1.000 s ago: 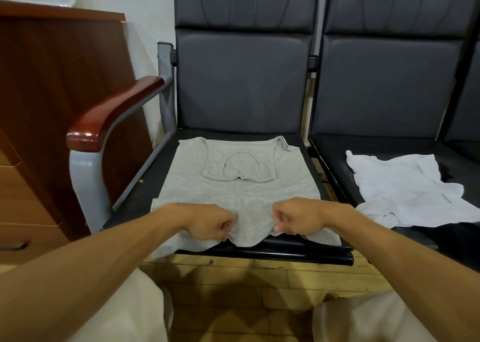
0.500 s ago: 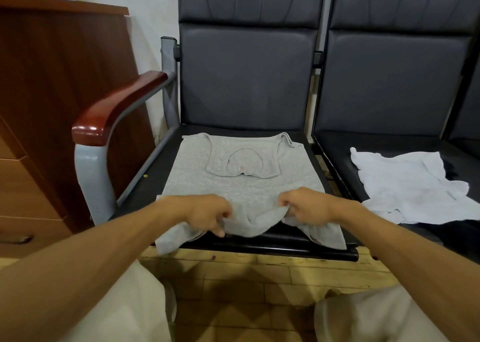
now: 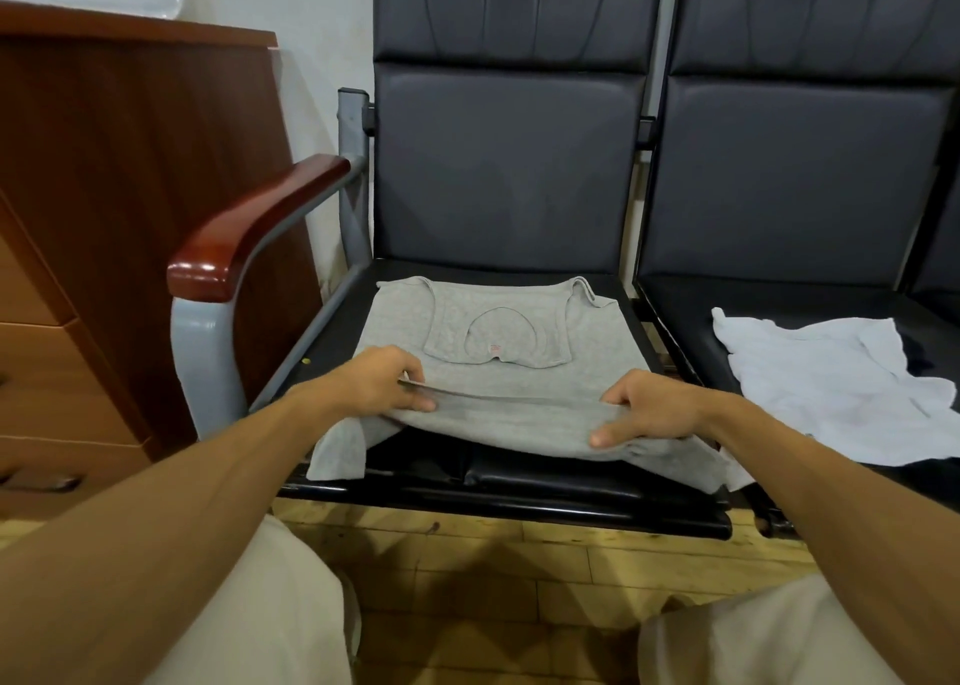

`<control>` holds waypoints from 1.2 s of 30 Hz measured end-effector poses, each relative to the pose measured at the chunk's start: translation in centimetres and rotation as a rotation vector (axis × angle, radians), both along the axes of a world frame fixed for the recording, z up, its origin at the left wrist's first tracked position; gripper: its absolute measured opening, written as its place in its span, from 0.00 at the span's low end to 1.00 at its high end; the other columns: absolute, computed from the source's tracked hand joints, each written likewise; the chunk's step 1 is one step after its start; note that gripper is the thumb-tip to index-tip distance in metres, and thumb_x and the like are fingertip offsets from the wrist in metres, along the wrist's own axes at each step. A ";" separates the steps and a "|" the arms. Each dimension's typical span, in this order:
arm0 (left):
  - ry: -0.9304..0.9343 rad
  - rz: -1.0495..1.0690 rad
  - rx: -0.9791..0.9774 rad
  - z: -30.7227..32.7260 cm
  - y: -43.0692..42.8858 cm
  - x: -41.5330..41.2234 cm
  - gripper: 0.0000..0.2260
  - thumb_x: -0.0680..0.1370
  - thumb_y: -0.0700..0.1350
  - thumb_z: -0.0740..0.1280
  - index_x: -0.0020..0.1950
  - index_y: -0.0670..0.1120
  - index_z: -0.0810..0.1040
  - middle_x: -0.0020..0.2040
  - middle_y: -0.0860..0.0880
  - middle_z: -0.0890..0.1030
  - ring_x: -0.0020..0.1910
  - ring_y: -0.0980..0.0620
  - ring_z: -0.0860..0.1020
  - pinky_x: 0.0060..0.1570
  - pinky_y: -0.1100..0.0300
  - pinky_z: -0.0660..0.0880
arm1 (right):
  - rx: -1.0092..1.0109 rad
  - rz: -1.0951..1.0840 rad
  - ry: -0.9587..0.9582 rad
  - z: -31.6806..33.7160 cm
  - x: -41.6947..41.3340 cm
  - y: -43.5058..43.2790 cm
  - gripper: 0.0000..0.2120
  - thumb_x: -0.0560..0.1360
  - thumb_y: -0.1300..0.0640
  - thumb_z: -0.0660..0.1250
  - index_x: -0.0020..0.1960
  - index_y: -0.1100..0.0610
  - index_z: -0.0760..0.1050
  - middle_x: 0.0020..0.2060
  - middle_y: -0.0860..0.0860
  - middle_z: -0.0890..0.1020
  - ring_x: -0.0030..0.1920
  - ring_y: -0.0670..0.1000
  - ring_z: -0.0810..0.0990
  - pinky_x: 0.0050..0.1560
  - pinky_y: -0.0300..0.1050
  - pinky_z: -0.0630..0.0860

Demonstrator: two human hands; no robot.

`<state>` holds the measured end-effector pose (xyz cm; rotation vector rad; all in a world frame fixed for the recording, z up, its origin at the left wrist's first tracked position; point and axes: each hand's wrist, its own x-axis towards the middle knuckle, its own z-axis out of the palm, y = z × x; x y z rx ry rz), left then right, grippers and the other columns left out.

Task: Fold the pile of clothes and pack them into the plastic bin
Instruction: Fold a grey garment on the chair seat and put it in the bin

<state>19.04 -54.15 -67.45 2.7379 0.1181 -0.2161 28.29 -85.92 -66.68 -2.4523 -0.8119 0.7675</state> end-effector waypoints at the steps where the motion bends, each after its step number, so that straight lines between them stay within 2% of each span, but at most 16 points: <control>1: 0.003 0.007 0.015 0.0 0.4 -0.2 0.11 0.74 0.51 0.72 0.52 0.47 0.78 0.49 0.51 0.75 0.50 0.53 0.73 0.46 0.63 0.67 | -0.015 -0.008 -0.076 -0.4 0.4 0.0 0.21 0.73 0.51 0.73 0.27 0.54 0.68 0.23 0.44 0.68 0.26 0.43 0.66 0.32 0.35 0.65; 3: -0.020 0.060 0.068 -0.2 1.5 -0.4 0.08 0.76 0.45 0.71 0.54 0.46 0.78 0.51 0.50 0.75 0.50 0.52 0.72 0.47 0.64 0.67 | -0.039 -0.055 -0.261 -1.2 1.2 -0.2 0.21 0.76 0.51 0.70 0.28 0.54 0.67 0.26 0.47 0.68 0.29 0.45 0.66 0.34 0.37 0.65; 5: -0.046 0.169 0.123 -0.5 2.6 -0.6 0.04 0.78 0.39 0.67 0.51 0.45 0.79 0.54 0.46 0.79 0.49 0.50 0.74 0.47 0.61 0.70 | -0.080 -0.135 -0.359 -1.8 2.0 -0.5 0.14 0.78 0.55 0.66 0.33 0.55 0.72 0.32 0.49 0.75 0.36 0.48 0.73 0.39 0.39 0.68; 7: -0.032 0.307 0.110 -0.5 3.3 -0.9 0.05 0.78 0.38 0.63 0.50 0.43 0.79 0.53 0.44 0.80 0.49 0.47 0.77 0.48 0.56 0.75 | -0.110 -0.249 -0.328 -2.1 2.5 -0.8 0.06 0.77 0.61 0.62 0.42 0.58 0.76 0.41 0.52 0.78 0.45 0.53 0.77 0.44 0.44 0.72; 8: -0.029 0.359 0.092 -0.5 3.5 -1.1 0.06 0.78 0.38 0.63 0.50 0.42 0.79 0.51 0.43 0.80 0.49 0.46 0.78 0.48 0.54 0.77 | -0.104 -0.296 -0.307 -2.1 2.6 -0.9 0.06 0.76 0.64 0.60 0.46 0.59 0.76 0.44 0.54 0.79 0.47 0.55 0.77 0.45 0.46 0.73; 12: -0.075 0.475 0.024 -0.2 3.3 -1.5 0.10 0.79 0.42 0.61 0.52 0.38 0.80 0.48 0.40 0.81 0.47 0.43 0.79 0.48 0.51 0.77 | 0.001 -0.396 -0.312 -1.8 2.9 -0.5 0.06 0.78 0.63 0.57 0.49 0.57 0.73 0.50 0.56 0.77 0.50 0.56 0.76 0.46 0.45 0.71; 14: -0.148 0.540 -0.104 0.1 3.0 -1.5 0.09 0.79 0.40 0.61 0.50 0.37 0.79 0.47 0.39 0.80 0.44 0.44 0.77 0.45 0.52 0.75 | 0.013 -0.426 -0.346 -1.8 3.0 -0.5 0.05 0.79 0.57 0.62 0.45 0.56 0.74 0.47 0.55 0.78 0.47 0.55 0.76 0.46 0.46 0.72; 16: -0.196 0.622 -0.332 0.4 2.7 -1.5 0.06 0.78 0.41 0.65 0.44 0.39 0.78 0.44 0.40 0.79 0.43 0.46 0.75 0.46 0.51 0.75 | -0.031 -0.428 -0.383 -1.4 2.9 -0.7 0.15 0.78 0.49 0.66 0.36 0.57 0.72 0.37 0.53 0.76 0.39 0.53 0.75 0.42 0.47 0.72; 18: -0.207 0.687 -0.593 0.9 2.2 -1.9 0.07 0.76 0.43 0.70 0.43 0.41 0.74 0.43 0.45 0.76 0.45 0.49 0.74 0.47 0.50 0.75 | -0.051 -0.417 -0.385 -0.4 2.4 -0.5 0.25 0.76 0.44 0.67 0.28 0.56 0.65 0.27 0.51 0.69 0.31 0.50 0.69 0.35 0.45 0.67; 20: -0.172 0.681 -0.783 1.6 1.5 -2.3 0.07 0.76 0.44 0.70 0.47 0.42 0.75 0.45 0.48 0.77 0.46 0.50 0.75 0.48 0.54 0.73 | -0.025 -0.365 -0.334 0.6 1.7 -0.3 0.27 0.74 0.41 0.68 0.26 0.55 0.61 0.24 0.49 0.65 0.28 0.48 0.65 0.33 0.43 0.63; 22: -0.130 0.630 -0.879 1.9 1.1 -2.6 0.09 0.78 0.43 0.67 0.57 0.41 0.77 0.51 0.46 0.80 0.51 0.48 0.77 0.51 0.55 0.74 | 0.016 -0.264 -0.255 1.4 1.1 -0.3 0.24 0.73 0.43 0.70 0.28 0.55 0.65 0.25 0.48 0.68 0.29 0.47 0.68 0.34 0.42 0.65; 25: -0.149 0.565 -0.840 2.4 1.2 -3.4 0.08 0.81 0.43 0.63 0.58 0.43 0.76 0.53 0.43 0.79 0.46 0.49 0.78 0.43 0.58 0.75 | 0.010 -0.097 -0.168 1.6 0.5 -0.9 0.17 0.74 0.49 0.71 0.33 0.55 0.69 0.28 0.47 0.71 0.32 0.47 0.71 0.38 0.43 0.69; 27: -0.171 0.550 -0.829 2.6 1.6 -4.0 0.05 0.81 0.43 0.63 0.54 0.44 0.77 0.52 0.44 0.80 0.44 0.50 0.78 0.40 0.59 0.73 | -0.050 -0.002 -0.167 1.7 0.0 -1.2 0.20 0.76 0.49 0.70 0.30 0.51 0.65 0.25 0.43 0.67 0.28 0.44 0.66 0.35 0.40 0.65; 30: -0.183 0.501 -0.824 3.2 1.4 -5.1 0.03 0.79 0.44 0.65 0.47 0.46 0.77 0.48 0.45 0.81 0.44 0.51 0.78 0.38 0.60 0.72 | -0.099 0.106 -0.076 2.5 -0.7 -1.2 0.23 0.76 0.46 0.68 0.27 0.51 0.64 0.23 0.43 0.64 0.26 0.44 0.62 0.34 0.42 0.62; 34: -0.316 0.508 -0.747 3.3 1.2 -4.7 0.05 0.79 0.47 0.67 0.43 0.51 0.76 0.44 0.51 0.79 0.43 0.54 0.76 0.37 0.61 0.69 | -0.033 0.018 -0.052 3.8 -0.6 -1.0 0.20 0.76 0.45 0.67 0.31 0.55 0.72 0.29 0.50 0.74 0.32 0.47 0.73 0.39 0.43 0.70; 36: -0.382 0.525 -0.644 3.0 1.7 -3.7 0.03 0.79 0.48 0.66 0.46 0.51 0.78 0.44 0.53 0.78 0.47 0.53 0.76 0.44 0.59 0.70 | -0.001 -0.064 -0.121 4.3 0.0 -0.6 0.17 0.77 0.47 0.66 0.35 0.58 0.76 0.34 0.53 0.78 0.36 0.48 0.77 0.43 0.43 0.73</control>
